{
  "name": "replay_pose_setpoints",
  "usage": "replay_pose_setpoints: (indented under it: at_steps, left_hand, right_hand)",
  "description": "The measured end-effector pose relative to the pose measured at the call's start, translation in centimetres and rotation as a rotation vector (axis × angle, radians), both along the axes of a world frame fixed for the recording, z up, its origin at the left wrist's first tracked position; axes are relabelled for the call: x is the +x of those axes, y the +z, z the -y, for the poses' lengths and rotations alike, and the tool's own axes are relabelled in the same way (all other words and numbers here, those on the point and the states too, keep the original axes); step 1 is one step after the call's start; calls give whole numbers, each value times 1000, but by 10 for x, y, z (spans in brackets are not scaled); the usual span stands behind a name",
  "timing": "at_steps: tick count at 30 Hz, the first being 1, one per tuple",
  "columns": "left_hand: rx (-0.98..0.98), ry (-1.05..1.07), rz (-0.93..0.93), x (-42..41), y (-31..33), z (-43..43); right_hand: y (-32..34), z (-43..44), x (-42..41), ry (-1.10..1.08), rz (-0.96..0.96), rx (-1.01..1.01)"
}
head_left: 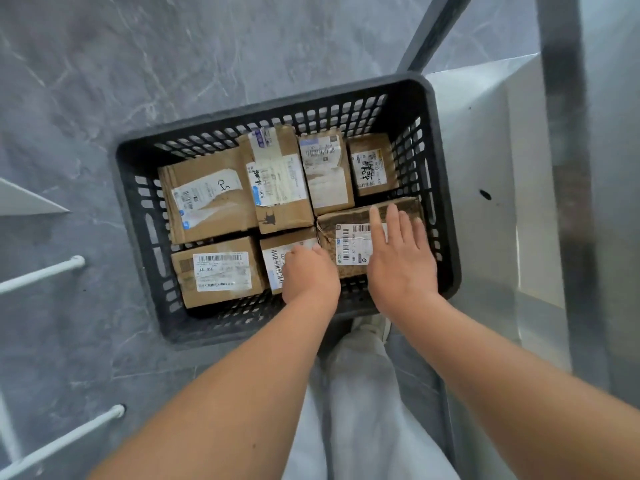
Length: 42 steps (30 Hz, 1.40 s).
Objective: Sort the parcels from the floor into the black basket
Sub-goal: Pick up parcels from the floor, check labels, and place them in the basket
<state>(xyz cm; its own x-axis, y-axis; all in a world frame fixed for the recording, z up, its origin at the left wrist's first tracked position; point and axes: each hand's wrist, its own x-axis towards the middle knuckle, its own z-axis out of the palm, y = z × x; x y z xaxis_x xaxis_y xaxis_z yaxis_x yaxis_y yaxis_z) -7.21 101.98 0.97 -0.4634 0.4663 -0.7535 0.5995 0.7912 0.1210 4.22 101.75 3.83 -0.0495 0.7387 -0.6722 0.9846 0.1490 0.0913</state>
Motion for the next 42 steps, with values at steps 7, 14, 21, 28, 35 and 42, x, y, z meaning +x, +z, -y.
replay_pose_setpoints:
  at_steps: [7, 14, 21, 28, 35, 42]
  left_hand:
    - [399, -384, -16, -16, 111, -57]
    - [777, -528, -160, -43, 307, -149]
    - [1306, -495, -273, -32, 582, -191]
    - [1678, -472, -379, -45, 813, -190]
    - [1849, -619, -454, -53, 921, -177]
    - [1914, -862, -425, -80, 928, -175]
  right_hand:
    - [104, -57, -30, 20, -135, 341]
    - [282, -150, -49, -2, -316, 828]
    - [566, -203, -48, 58, -501, 1318]
    - [802, -197, -36, 88, -448, 1651]
    - [897, -161, -50, 24, -170, 1753]
    - [903, -121, -53, -180, -4, 1854]
